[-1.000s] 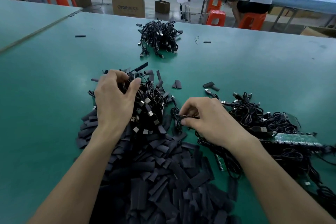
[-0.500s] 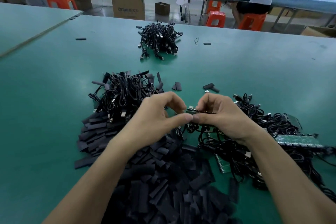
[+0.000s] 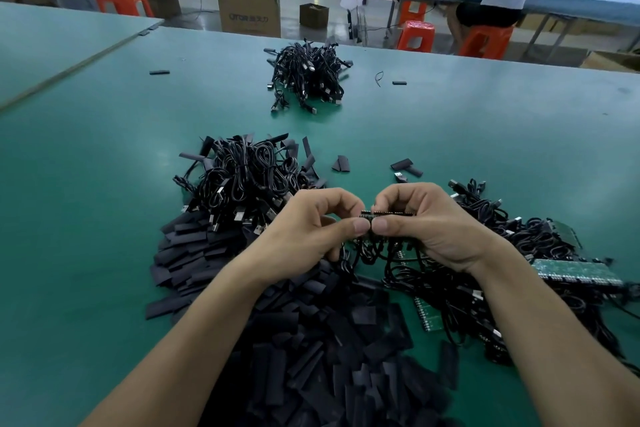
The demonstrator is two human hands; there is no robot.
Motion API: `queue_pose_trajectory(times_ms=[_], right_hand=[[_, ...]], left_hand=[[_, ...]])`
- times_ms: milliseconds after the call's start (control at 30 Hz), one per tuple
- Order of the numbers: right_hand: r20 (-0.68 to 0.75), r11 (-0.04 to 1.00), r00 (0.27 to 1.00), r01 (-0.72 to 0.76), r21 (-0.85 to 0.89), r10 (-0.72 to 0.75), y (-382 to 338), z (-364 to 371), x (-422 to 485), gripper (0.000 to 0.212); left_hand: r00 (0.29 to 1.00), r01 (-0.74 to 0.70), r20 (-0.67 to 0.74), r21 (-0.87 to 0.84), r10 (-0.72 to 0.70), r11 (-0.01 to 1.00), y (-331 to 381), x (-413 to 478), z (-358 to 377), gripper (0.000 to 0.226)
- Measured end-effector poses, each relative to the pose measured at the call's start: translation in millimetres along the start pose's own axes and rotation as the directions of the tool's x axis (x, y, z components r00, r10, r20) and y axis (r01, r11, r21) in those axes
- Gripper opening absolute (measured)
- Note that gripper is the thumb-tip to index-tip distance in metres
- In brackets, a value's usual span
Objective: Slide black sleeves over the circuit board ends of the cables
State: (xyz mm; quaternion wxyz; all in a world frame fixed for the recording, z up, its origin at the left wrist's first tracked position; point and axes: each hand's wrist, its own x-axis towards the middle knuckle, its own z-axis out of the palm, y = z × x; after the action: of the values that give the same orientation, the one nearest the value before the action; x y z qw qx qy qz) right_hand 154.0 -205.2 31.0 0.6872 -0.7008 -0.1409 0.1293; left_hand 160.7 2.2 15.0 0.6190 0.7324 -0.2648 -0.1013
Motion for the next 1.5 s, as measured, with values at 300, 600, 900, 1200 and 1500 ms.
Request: queue_pose_trajectory(times_ms=[300, 600, 900, 1200, 1500], right_hand=[[0.064, 0.999, 0.997, -0.034, -0.012, 0.035, 0.3, -3.7, -0.6, 0.016], [0.049, 0.999, 0.999, 0.021, -0.048, -0.019, -7.8, -1.5, -1.3, 0.017], [0.159, 0.985, 0.981, -0.085, -0.152, 0.11, -28.3, -16.9, -8.2, 0.017], [-0.551, 0.203, 0.834, -0.534, -0.821, -0.037, -21.2, -1.7, 7.1, 0.017], [-0.126, 0.148, 0.971, -0.158, -0.976, 0.204, -22.1, 39.0, 7.0, 0.006]], left_hand=[[0.998, -0.039, 0.058, 0.041, 0.037, 0.998, -1.2, 0.6, -1.4, 0.01], [0.994, -0.083, 0.064, -0.023, 0.084, 0.996, 4.1, 0.5, -3.3, 0.012], [0.995, -0.055, -0.097, -0.245, 0.032, 0.968, 18.4, -3.7, -21.2, 0.01], [0.834, -0.334, -0.55, -0.426, 0.053, 0.841, 22.0, -2.1, -49.3, 0.012], [0.651, -0.263, -0.74, -0.008, 0.171, 0.965, 27.6, -3.1, -52.4, 0.014]])
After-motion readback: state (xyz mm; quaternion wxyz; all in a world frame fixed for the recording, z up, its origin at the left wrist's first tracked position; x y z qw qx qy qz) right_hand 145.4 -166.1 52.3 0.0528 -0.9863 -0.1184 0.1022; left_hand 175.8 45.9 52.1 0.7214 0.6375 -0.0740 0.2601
